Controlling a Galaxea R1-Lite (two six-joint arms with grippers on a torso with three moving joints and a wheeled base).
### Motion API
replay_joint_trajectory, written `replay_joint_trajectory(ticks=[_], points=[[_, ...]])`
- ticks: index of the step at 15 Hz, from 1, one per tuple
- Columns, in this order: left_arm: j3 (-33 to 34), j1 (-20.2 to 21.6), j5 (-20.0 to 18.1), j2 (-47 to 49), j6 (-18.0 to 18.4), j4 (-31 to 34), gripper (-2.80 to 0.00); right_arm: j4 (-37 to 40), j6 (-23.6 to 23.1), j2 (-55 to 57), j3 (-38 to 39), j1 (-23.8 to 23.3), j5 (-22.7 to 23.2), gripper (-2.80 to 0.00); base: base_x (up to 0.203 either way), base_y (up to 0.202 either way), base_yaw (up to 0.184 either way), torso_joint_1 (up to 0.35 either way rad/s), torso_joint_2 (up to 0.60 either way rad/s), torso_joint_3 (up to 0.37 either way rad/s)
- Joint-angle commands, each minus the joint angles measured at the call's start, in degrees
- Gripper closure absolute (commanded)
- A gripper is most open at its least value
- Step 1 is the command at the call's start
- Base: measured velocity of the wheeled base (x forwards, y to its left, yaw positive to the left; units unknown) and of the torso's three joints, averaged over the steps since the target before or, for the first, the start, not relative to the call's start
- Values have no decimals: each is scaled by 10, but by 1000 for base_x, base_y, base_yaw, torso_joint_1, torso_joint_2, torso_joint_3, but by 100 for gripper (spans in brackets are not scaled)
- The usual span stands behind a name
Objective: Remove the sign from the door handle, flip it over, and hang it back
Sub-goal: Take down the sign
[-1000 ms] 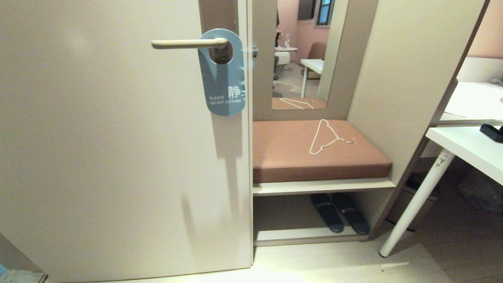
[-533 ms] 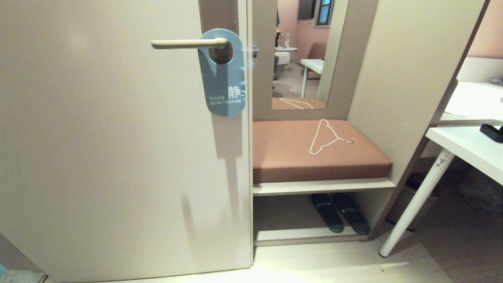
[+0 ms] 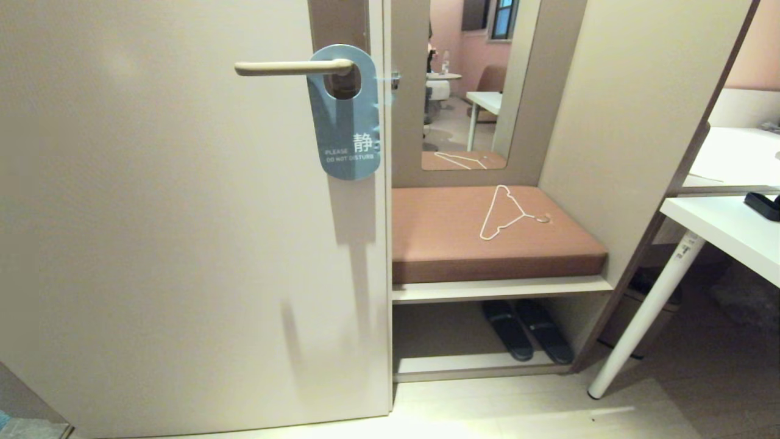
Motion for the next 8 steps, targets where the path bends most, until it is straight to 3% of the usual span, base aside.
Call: replay_joint_trajectory(ticks=[1,8], points=[[0,0,0,1,0,-1,0,2,0,1,-1,0,0,0,0,0,0,0,0,0],[0,0,0,1,0,-1,0,3,0,1,-2,-1,0,0,0,0,0,0,0,0]])
